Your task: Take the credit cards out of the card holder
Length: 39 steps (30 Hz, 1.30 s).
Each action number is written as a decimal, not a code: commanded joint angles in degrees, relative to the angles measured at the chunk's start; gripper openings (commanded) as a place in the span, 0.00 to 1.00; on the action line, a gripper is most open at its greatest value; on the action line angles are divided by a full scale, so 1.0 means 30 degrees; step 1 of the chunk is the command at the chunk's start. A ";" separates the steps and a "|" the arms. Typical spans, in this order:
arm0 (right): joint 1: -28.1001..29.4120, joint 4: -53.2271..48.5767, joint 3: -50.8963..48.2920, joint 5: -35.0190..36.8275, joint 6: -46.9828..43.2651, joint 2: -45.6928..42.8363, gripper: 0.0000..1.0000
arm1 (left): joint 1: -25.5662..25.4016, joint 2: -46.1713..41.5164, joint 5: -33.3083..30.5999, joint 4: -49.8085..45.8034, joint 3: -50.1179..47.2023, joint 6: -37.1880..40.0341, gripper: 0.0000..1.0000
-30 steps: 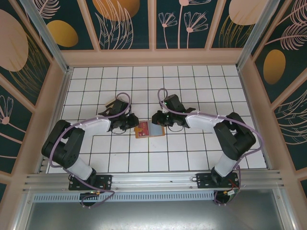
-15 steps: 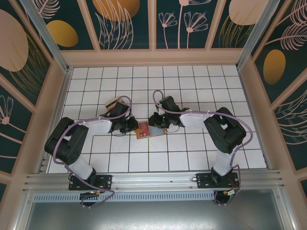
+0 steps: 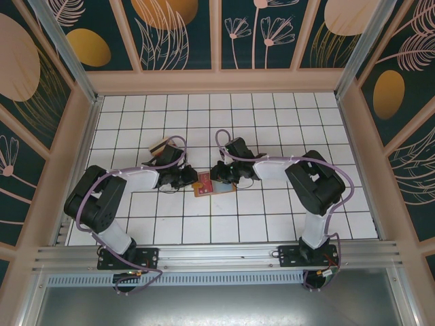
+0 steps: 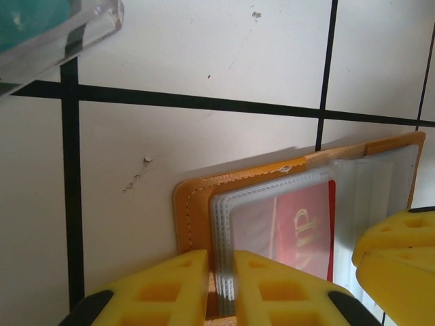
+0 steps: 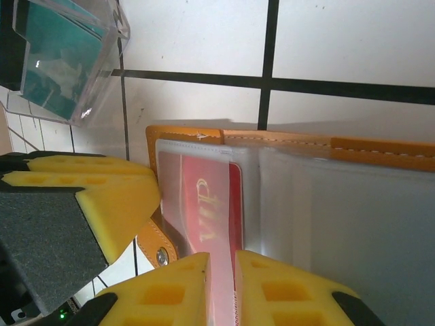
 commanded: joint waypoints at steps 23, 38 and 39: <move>0.0015 -0.0215 0.0201 0.0429 0.0089 0.0207 0.18 | -0.0954 0.0499 -0.0203 -0.0421 0.0319 -0.0105 0.18; -0.0607 -0.3190 -0.0128 0.4027 -0.1752 -0.2541 0.18 | -0.1099 0.0624 -0.0340 -0.0714 0.0547 0.0045 0.18; -0.0776 -0.3294 -0.0350 0.4190 -0.1871 -0.2661 0.18 | -0.1084 0.0687 -0.0334 -0.0742 0.0603 0.0026 0.18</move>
